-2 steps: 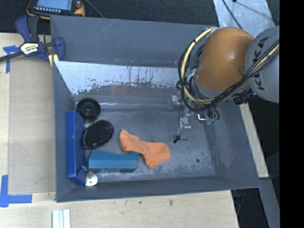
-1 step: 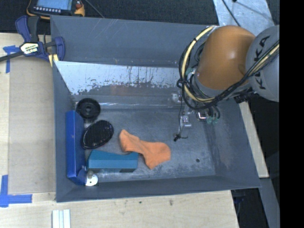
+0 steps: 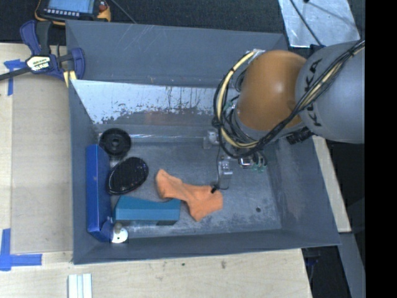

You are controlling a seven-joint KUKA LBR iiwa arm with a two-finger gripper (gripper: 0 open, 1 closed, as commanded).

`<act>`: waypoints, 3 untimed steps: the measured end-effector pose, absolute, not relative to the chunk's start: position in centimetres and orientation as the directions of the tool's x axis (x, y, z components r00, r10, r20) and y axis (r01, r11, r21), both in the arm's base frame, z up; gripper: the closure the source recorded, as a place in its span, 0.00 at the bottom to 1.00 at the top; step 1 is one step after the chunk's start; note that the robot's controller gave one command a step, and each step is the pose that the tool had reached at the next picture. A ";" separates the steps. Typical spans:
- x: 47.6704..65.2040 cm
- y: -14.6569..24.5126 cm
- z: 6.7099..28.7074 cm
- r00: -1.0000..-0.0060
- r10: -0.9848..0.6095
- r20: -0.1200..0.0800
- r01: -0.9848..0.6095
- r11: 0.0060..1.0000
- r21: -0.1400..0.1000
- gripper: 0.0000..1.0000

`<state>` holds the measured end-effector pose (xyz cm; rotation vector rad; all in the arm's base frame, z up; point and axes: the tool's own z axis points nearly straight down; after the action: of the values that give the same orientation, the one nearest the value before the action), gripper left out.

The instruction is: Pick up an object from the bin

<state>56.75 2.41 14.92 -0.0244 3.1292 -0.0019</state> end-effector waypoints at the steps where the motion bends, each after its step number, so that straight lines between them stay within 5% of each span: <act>1: 53.8 3.2 9.9 -0.978 -0.210 -0.003 -0.210 0.978 0.000 0.00; 2: 51.0 8.8 7.5 -0.891 -0.455 -0.005 -0.455 0.891 -0.001 1.00; 3: 51.0 8.8 7.5 -0.891 -0.454 -0.005 -0.454 0.891 -0.001 1.00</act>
Offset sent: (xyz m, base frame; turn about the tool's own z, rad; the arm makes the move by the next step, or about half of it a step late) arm -0.0590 0.0635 -0.0750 -0.4571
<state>50.99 8.77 7.50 -0.7327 3.0495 0.0006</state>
